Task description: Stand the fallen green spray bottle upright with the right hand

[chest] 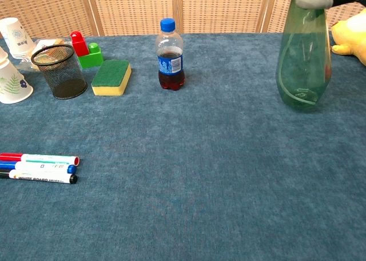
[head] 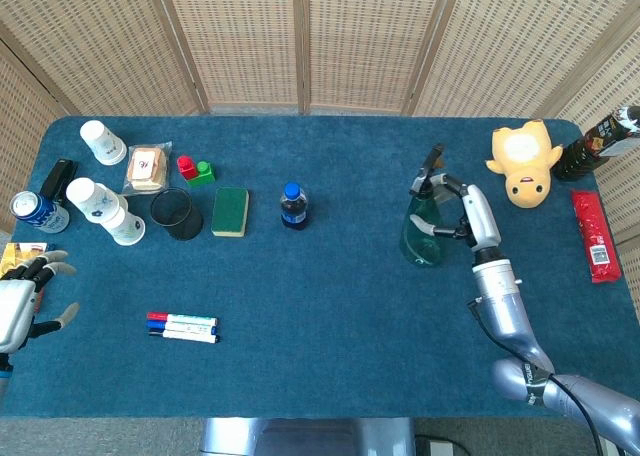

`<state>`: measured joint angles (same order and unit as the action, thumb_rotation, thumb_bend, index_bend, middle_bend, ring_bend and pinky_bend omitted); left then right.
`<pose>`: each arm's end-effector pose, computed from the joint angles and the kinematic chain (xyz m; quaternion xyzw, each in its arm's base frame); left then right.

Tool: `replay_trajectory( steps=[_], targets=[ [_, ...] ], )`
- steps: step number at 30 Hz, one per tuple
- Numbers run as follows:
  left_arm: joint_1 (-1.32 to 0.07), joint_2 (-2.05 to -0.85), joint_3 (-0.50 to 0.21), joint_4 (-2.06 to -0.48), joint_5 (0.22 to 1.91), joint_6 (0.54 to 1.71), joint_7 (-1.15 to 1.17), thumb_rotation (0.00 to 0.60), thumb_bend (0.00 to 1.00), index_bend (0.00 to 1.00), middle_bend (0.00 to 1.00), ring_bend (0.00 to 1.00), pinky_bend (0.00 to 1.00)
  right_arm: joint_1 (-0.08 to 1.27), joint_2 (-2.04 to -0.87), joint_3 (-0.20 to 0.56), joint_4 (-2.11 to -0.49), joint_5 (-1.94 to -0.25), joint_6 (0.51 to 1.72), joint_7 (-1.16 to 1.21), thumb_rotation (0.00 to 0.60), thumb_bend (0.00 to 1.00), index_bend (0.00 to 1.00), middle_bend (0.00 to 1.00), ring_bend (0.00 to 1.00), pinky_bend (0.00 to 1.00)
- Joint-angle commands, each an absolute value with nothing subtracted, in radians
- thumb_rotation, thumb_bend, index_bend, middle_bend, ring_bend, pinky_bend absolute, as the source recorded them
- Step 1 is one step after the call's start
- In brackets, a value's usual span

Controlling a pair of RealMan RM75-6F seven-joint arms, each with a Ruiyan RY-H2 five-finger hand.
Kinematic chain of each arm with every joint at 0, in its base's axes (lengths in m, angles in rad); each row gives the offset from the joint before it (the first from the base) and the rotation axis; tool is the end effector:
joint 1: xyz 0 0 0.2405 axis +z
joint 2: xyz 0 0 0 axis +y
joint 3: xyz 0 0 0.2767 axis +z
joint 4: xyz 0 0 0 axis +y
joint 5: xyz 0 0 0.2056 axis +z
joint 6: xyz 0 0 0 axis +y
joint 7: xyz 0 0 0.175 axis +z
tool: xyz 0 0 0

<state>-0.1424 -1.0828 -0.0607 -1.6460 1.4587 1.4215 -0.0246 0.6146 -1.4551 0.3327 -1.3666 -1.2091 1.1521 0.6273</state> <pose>-0.3201 0.2335 0.1754 -0.5984 -0.4017 -0.3915 0.5720 -0.2032 -0.4202 0.0902 0.4300 -0.5564 0.6386 0.3127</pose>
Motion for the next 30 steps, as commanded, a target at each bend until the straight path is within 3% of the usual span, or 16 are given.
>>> replay_trajectory(
  steps=[1, 5, 16, 25, 30],
  targets=[
    [-0.144, -1.078, -0.062, -1.655, 1.461, 1.422, -0.018, 0.6, 0.31, 0.36, 0.27, 0.27, 0.34, 0.594, -1.474, 0.326, -1.336, -1.235, 1.176, 0.66, 0.6, 0.24, 0.61, 0.58, 0.42, 0.44],
    [-0.146, -1.074, -0.061, -1.667, 1.462, 1.421, -0.009, 0.6, 0.31, 0.36, 0.27, 0.27, 0.29, 0.576, -1.491, 0.311, -1.294, -1.271, 1.202, 0.685, 0.6, 0.24, 0.61, 0.58, 0.41, 0.43],
    [-0.144, -1.071, -0.059, -1.68, 1.473, 1.431, -0.002, 0.6, 0.31, 0.36, 0.27, 0.27, 0.33, 0.536, -1.495, 0.286, -1.253, -1.307, 1.21, 0.736, 0.6, 0.24, 0.59, 0.57, 0.38, 0.41],
    [-0.14, -1.072, -0.057, -1.674, 1.474, 1.437, -0.011, 0.6, 0.31, 0.36, 0.27, 0.27, 0.26, 0.532, -1.478, 0.275, -1.267, -1.335, 1.194, 0.74, 0.6, 0.23, 0.48, 0.48, 0.31, 0.34],
    [-0.138, -1.074, -0.056, -1.669, 1.474, 1.439, -0.016, 0.6, 0.31, 0.36, 0.27, 0.27, 0.32, 0.53, -1.469, 0.275, -1.274, -1.345, 1.192, 0.738, 0.6, 0.23, 0.43, 0.45, 0.29, 0.32]
  ],
)
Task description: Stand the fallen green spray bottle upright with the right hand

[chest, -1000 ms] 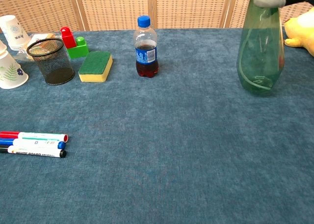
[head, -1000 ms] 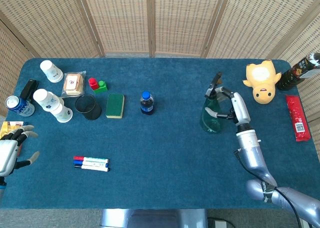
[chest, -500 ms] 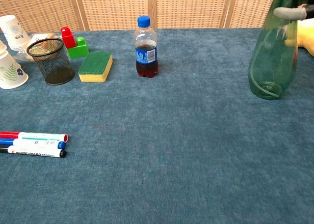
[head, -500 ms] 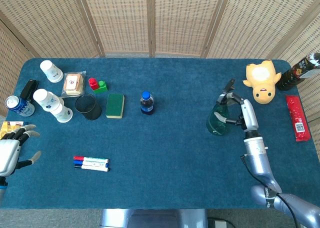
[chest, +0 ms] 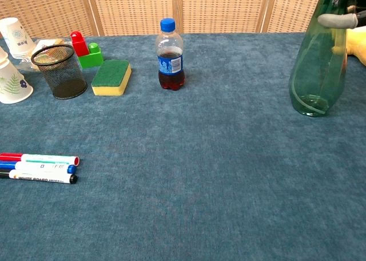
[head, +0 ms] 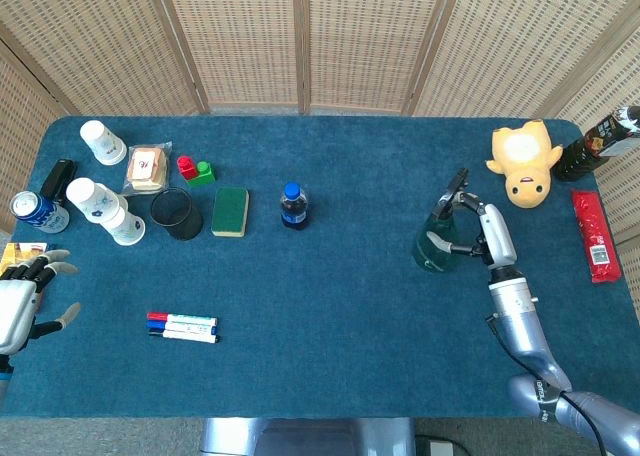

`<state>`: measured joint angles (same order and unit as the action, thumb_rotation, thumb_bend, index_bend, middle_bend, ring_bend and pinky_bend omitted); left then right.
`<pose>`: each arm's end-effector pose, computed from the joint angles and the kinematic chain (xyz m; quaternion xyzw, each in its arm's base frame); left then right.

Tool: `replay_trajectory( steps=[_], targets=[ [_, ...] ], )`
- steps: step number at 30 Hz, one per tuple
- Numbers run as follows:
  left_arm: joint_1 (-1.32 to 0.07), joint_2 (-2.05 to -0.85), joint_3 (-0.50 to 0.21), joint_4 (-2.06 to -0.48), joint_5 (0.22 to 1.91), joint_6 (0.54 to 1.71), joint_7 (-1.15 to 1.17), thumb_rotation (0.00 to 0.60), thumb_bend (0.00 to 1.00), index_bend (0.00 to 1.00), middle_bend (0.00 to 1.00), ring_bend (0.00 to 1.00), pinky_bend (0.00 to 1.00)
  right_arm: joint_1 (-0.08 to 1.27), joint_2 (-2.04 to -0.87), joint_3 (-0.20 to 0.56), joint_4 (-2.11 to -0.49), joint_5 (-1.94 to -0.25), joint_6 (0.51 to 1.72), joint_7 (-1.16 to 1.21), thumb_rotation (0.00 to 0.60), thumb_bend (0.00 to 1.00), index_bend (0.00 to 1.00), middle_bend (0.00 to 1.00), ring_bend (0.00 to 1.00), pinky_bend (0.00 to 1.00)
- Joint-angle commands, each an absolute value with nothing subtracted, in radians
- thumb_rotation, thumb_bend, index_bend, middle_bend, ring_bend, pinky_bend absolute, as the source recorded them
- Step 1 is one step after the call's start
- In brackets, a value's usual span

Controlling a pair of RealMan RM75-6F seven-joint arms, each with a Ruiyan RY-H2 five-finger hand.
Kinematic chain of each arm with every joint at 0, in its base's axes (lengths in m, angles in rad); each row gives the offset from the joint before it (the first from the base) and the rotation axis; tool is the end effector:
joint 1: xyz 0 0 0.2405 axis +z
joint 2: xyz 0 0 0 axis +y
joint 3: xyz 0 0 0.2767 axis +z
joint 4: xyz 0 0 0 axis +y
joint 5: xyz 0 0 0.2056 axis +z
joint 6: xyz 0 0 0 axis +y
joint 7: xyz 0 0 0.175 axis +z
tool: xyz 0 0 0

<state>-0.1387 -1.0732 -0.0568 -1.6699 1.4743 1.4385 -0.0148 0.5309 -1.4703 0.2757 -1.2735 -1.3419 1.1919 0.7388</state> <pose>-0.3135 0.2310 0.1772 -0.6002 -0.3966 -0.3979 0.5693 -0.2412 -0.3965 0.0855 0.4442 -0.5517 0.6313 0.3160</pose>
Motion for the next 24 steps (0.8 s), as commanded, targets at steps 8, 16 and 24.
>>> replay_trajectory(
  steps=[8, 16, 24],
  targets=[
    [-0.138, -1.08, -0.055, -1.659, 1.474, 1.437, -0.023, 0.6, 0.31, 0.36, 0.27, 0.27, 0.3, 0.53, -1.458, 0.277, -1.285, -1.353, 1.186, 0.736, 0.6, 0.23, 0.39, 0.42, 0.26, 0.3],
    [-0.138, -1.081, -0.055, -1.656, 1.475, 1.437, -0.027, 0.6, 0.31, 0.36, 0.27, 0.27, 0.29, 0.53, -1.446, 0.276, -1.298, -1.361, 1.179, 0.738, 0.6, 0.23, 0.36, 0.4, 0.25, 0.29],
    [-0.139, -1.082, -0.055, -1.656, 1.476, 1.437, -0.027, 0.6, 0.31, 0.36, 0.27, 0.27, 0.29, 0.532, -1.431, 0.273, -1.312, -1.366, 1.165, 0.743, 0.6, 0.22, 0.32, 0.39, 0.23, 0.26]
  ],
)
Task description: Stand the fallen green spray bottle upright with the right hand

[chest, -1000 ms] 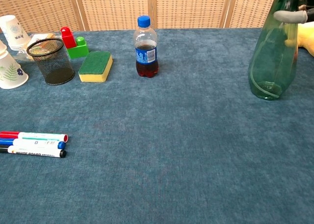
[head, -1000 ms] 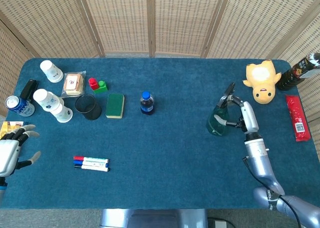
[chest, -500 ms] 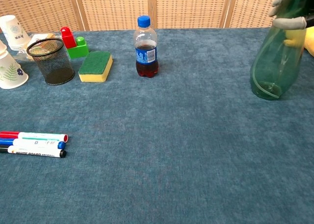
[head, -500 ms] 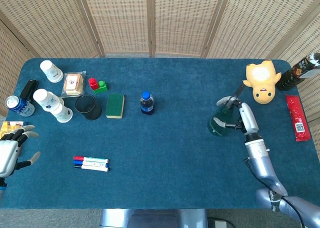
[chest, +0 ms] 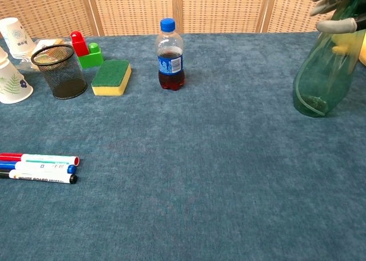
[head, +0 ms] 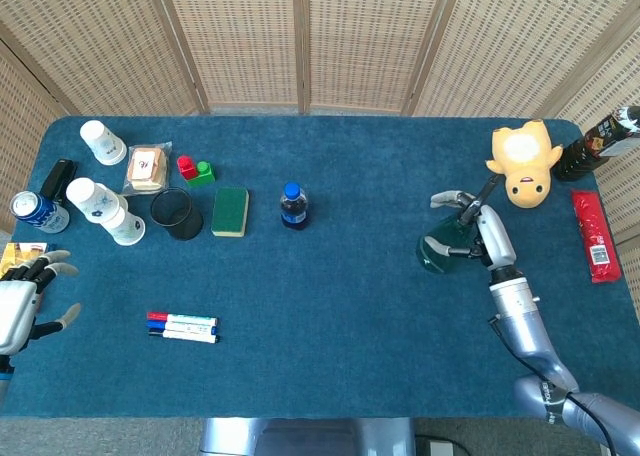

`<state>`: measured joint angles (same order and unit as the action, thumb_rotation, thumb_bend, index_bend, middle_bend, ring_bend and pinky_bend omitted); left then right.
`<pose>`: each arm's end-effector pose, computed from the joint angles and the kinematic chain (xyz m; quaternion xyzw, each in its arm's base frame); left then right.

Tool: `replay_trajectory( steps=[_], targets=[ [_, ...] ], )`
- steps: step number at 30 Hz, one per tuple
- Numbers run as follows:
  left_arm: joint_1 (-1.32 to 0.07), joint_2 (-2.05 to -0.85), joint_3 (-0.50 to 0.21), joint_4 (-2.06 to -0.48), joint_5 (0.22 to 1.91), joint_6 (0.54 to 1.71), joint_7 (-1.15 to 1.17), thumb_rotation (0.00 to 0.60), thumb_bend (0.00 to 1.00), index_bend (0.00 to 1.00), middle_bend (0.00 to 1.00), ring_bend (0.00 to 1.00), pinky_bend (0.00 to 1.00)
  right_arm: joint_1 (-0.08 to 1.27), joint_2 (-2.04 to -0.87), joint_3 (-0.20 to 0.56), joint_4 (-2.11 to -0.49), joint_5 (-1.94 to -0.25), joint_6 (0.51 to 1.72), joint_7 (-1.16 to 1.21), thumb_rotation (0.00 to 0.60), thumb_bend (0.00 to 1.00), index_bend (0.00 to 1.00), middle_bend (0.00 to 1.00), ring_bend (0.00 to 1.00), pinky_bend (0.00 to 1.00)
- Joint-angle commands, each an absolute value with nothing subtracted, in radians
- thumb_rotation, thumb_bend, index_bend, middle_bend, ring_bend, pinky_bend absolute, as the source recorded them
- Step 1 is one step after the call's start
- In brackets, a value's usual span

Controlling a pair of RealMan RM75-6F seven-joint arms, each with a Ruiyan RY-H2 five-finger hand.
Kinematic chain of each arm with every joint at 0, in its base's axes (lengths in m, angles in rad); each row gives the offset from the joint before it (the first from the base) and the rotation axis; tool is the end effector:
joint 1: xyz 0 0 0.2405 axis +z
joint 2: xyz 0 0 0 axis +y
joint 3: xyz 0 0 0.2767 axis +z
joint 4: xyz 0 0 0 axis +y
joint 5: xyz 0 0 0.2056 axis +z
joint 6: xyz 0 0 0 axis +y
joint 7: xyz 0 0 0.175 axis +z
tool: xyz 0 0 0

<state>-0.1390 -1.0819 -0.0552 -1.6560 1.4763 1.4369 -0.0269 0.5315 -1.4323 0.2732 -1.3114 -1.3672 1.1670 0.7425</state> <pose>-0.3157 0.2310 0.1750 -0.5996 -0.3991 -0.3992 0.5673 -0.2355 -0.3949 0.0899 0.4609 -0.5534 0.6230 0.3054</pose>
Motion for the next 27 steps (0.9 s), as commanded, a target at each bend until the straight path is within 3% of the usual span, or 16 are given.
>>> replay_trajectory(
  steps=[1, 7, 20, 27],
  targets=[
    [-0.139, -1.082, -0.055, -1.656, 1.476, 1.436, -0.027, 0.6, 0.31, 0.36, 0.27, 0.27, 0.29, 0.531, -1.43, 0.273, -1.313, -1.366, 1.163, 0.746, 0.6, 0.22, 0.31, 0.38, 0.22, 0.25],
    [-0.141, -1.082, -0.055, -1.657, 1.479, 1.436, -0.026, 0.6, 0.31, 0.36, 0.27, 0.27, 0.29, 0.533, -1.419, 0.265, -1.317, -1.38, 1.152, 0.767, 0.582, 0.21, 0.27, 0.36, 0.19, 0.21],
    [-0.141, -1.083, -0.055, -1.659, 1.483, 1.44, -0.026, 0.6, 0.31, 0.36, 0.27, 0.27, 0.29, 0.54, -1.401, 0.255, -1.317, -1.393, 1.129, 0.802, 0.205, 0.22, 0.18, 0.28, 0.12, 0.09],
    [-0.143, -1.084, -0.056, -1.661, 1.486, 1.44, -0.024, 0.6, 0.31, 0.36, 0.27, 0.27, 0.29, 0.537, -1.404, 0.255, -1.303, -1.385, 1.129, 0.809, 0.183, 0.23, 0.17, 0.28, 0.1, 0.07]
  ],
)
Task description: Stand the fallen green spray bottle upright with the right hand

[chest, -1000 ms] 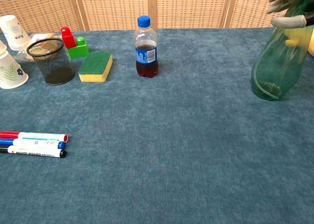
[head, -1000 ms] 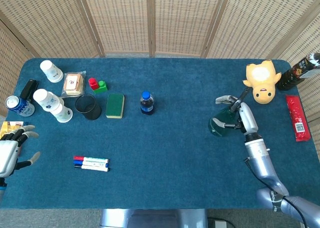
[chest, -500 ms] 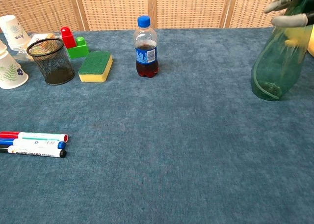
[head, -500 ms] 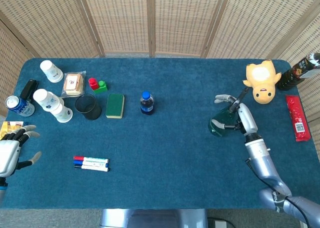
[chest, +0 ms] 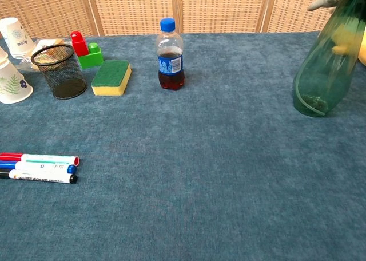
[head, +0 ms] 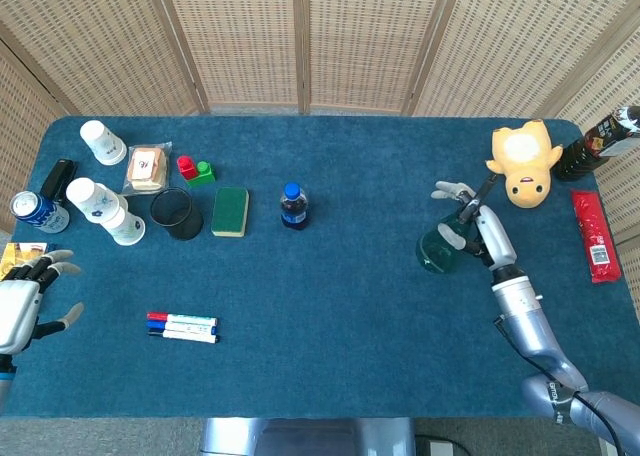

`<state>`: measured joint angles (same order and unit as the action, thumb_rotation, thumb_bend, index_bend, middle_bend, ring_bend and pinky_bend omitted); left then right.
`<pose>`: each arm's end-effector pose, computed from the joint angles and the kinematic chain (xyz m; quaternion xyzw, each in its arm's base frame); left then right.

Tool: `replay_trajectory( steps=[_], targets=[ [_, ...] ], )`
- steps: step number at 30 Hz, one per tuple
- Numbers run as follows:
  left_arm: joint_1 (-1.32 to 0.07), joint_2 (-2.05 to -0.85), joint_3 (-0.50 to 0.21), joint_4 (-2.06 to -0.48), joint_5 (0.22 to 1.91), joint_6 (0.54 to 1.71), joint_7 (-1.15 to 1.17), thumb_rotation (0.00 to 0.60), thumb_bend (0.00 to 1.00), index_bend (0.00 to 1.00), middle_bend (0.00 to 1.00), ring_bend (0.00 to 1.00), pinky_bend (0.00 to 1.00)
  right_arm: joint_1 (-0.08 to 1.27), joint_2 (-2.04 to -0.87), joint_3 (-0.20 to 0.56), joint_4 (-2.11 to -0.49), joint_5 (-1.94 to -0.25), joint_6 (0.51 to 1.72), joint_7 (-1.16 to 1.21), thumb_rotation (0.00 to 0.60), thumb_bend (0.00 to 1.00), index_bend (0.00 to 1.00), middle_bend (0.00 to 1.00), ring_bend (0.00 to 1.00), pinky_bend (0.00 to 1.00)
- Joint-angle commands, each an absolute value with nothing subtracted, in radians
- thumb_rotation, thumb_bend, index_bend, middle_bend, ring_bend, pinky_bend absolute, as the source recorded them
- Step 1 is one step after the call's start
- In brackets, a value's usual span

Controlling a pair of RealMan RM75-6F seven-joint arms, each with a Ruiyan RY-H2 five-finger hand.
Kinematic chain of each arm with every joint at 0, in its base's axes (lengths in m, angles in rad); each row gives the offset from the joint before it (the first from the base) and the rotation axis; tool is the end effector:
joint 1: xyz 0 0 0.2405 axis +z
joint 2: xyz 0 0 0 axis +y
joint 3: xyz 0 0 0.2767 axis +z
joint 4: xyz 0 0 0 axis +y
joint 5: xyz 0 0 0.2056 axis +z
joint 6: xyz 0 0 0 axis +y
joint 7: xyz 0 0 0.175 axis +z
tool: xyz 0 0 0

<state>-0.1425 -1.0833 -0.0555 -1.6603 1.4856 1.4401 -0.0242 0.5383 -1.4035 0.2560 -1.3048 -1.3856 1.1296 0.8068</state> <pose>-0.3122 0.2320 0.1741 -0.6023 -0.3958 -0.4035 0.5637 -0.2399 -0.3960 0.0917 0.4669 -0.5692 0.6109 0.2913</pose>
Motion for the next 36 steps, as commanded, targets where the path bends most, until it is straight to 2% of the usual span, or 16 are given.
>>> replay_trajectory(
  steps=[1, 6, 22, 36],
  targets=[
    [-0.143, -1.084, -0.056, -1.661, 1.486, 1.44, -0.024, 0.6, 0.31, 0.36, 0.27, 0.27, 0.29, 0.536, -1.404, 0.255, -1.302, -1.385, 1.129, 0.81, 0.179, 0.23, 0.16, 0.27, 0.09, 0.06],
    [-0.144, -1.085, -0.055, -1.663, 1.487, 1.439, -0.021, 0.6, 0.31, 0.36, 0.27, 0.27, 0.29, 0.532, -1.403, 0.25, -1.296, -1.387, 1.133, 0.816, 0.154, 0.23, 0.15, 0.27, 0.08, 0.04],
    [-0.148, -1.088, -0.054, -1.665, 1.489, 1.436, -0.016, 0.6, 0.31, 0.36, 0.27, 0.27, 0.29, 0.513, -1.44, 0.228, -1.233, -1.392, 1.15, 0.825, 0.15, 0.24, 0.15, 0.27, 0.08, 0.04],
    [-0.155, -1.091, -0.055, -1.674, 1.498, 1.433, -0.007, 0.6, 0.31, 0.36, 0.27, 0.27, 0.29, 0.463, -1.42, 0.222, -1.222, -1.389, 1.197, 0.857, 0.151, 0.24, 0.14, 0.26, 0.07, 0.03]
  ],
)
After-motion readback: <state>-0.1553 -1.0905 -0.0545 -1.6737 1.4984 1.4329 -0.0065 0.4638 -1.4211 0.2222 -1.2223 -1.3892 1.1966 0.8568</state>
